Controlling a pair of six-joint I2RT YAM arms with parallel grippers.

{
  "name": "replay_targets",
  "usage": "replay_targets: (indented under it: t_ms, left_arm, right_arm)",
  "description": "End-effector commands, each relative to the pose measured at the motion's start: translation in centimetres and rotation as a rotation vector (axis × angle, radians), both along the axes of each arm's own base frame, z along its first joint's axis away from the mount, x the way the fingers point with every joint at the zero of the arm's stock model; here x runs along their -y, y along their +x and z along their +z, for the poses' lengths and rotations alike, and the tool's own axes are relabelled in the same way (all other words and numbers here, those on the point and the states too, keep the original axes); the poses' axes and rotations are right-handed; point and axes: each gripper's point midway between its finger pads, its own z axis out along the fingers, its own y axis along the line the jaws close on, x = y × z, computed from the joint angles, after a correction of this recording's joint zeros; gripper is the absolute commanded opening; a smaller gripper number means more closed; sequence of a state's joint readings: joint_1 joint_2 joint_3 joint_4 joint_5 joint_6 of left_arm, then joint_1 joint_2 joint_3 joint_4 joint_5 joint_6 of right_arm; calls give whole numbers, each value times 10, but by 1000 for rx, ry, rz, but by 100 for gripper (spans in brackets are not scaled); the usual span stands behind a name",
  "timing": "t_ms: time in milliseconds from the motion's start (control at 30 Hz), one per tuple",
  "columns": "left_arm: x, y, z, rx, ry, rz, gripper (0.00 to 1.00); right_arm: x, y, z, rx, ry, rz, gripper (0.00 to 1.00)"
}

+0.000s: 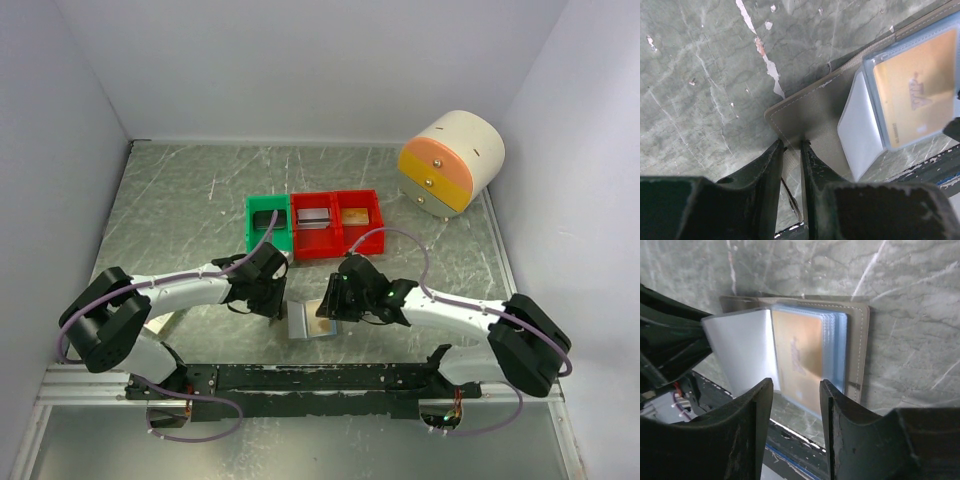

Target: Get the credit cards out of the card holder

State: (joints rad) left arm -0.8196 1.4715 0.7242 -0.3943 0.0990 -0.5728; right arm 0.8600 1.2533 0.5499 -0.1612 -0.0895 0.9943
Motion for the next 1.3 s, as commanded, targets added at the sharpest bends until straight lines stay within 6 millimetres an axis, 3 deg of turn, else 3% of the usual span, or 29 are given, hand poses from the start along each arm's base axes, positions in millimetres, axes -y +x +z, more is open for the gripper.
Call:
replay_targets:
  t_ms: [0, 233, 567, 867, 1267]
  left_arm:
    - [5, 3, 9, 26, -28, -16, 30]
    - [4, 1, 7, 18, -30, -15, 30]
    - [8, 0, 7, 10, -42, -22, 28]
    - [6, -1, 7, 8, -37, -20, 27]
    - [7, 0, 8, 9, -36, -19, 27]
  right_arm:
    - [-5, 4, -4, 3, -27, -25, 42]
    - [-1, -3, -13, -10, -11, -26, 41]
    - [-17, -5, 2, 3, 88, 18, 39]
    - [-18, -4, 5, -1, 85, 18, 39]
    - [-26, -5, 24, 20, 175, 19, 38]
